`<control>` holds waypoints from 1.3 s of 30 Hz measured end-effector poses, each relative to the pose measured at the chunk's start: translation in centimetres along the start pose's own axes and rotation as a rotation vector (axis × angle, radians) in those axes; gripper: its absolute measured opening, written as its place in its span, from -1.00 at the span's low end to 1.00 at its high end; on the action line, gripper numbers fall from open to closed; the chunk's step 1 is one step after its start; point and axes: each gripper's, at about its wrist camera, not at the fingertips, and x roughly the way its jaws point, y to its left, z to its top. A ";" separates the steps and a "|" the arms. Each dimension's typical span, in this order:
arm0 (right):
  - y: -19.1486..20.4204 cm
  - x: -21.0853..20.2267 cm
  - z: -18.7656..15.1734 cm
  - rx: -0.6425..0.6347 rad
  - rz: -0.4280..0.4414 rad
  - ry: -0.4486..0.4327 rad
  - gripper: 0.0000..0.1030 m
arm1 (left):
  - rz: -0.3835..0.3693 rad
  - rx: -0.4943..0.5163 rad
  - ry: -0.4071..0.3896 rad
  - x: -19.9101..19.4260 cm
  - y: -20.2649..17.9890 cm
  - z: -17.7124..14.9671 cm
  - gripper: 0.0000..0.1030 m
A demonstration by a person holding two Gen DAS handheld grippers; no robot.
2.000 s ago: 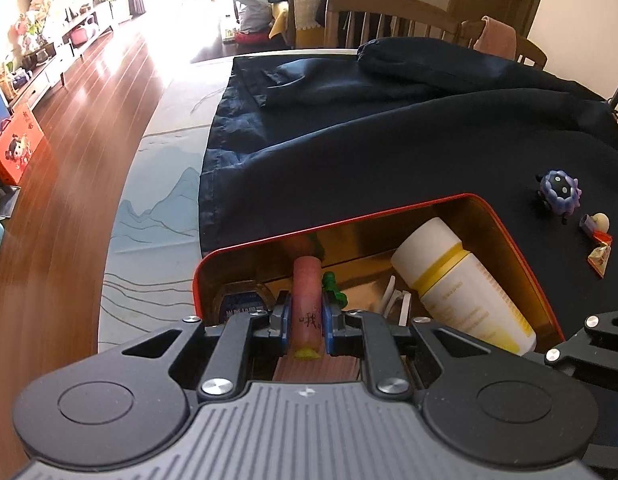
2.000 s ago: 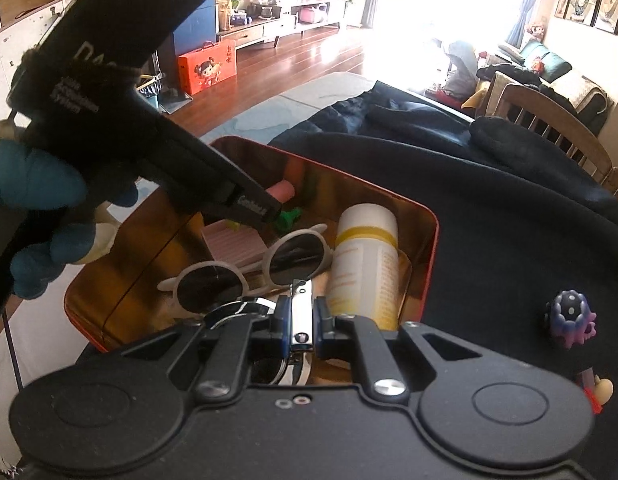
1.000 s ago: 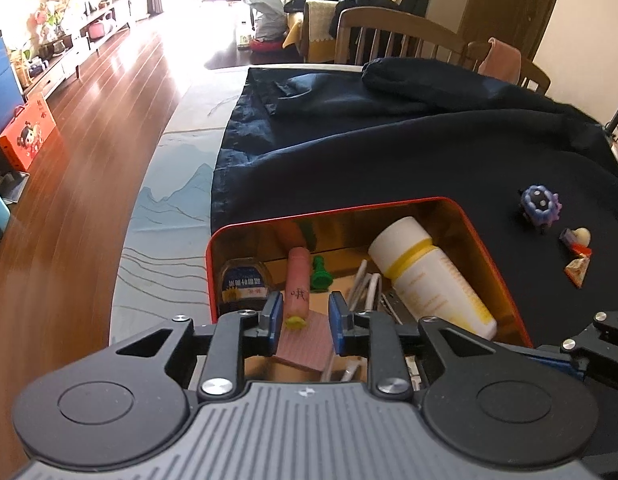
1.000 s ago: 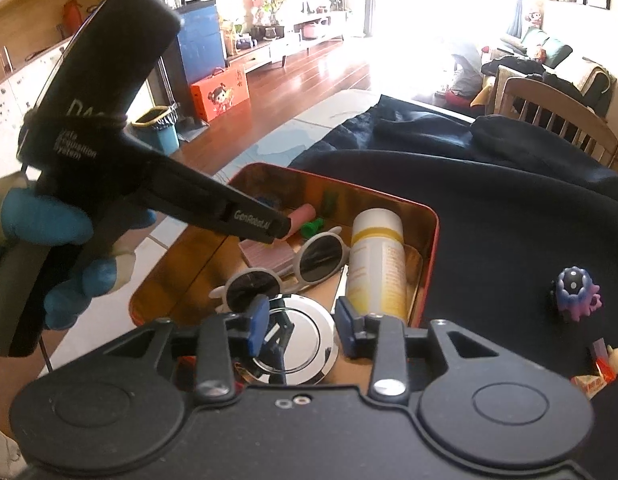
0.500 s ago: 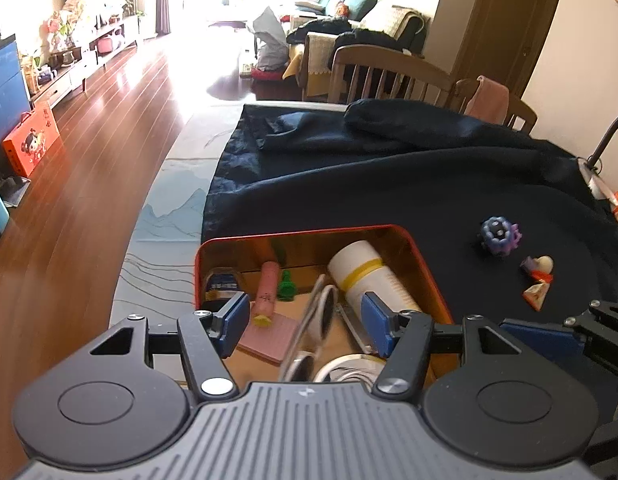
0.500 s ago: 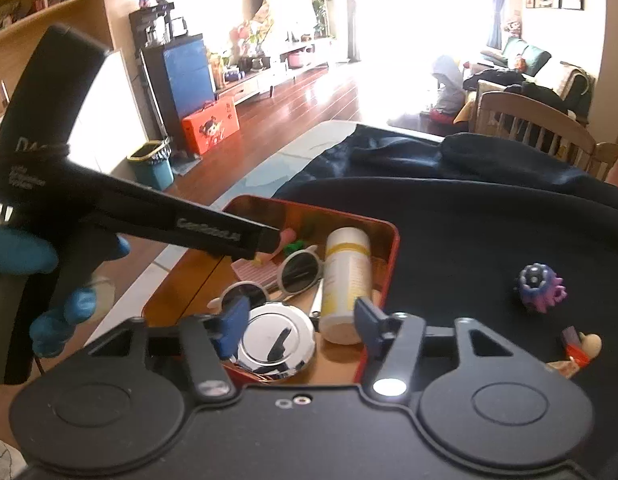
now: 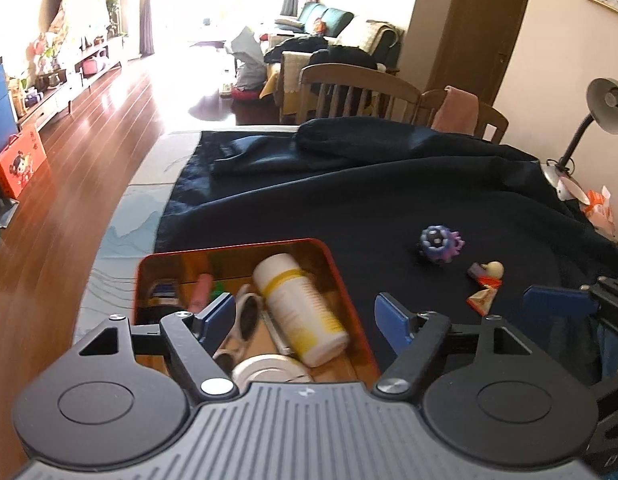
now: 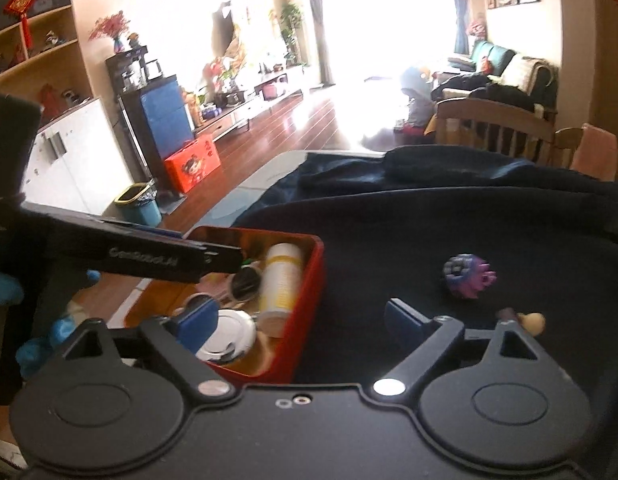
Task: Organize rigid objects
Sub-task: 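Move both tools back toward the candy wrapper and wooden figure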
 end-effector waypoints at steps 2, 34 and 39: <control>-1.3 -0.8 -0.2 0.005 -0.022 -0.024 0.93 | -0.012 0.000 -0.004 0.0 -1.1 0.1 0.58; -15.2 2.2 -4.3 -0.009 -0.111 0.068 0.99 | -0.075 -0.040 -0.036 11.8 -14.3 4.3 0.99; -15.9 4.4 -4.9 0.034 -0.085 0.125 0.99 | -0.069 -0.011 -0.035 14.0 -15.2 4.7 0.99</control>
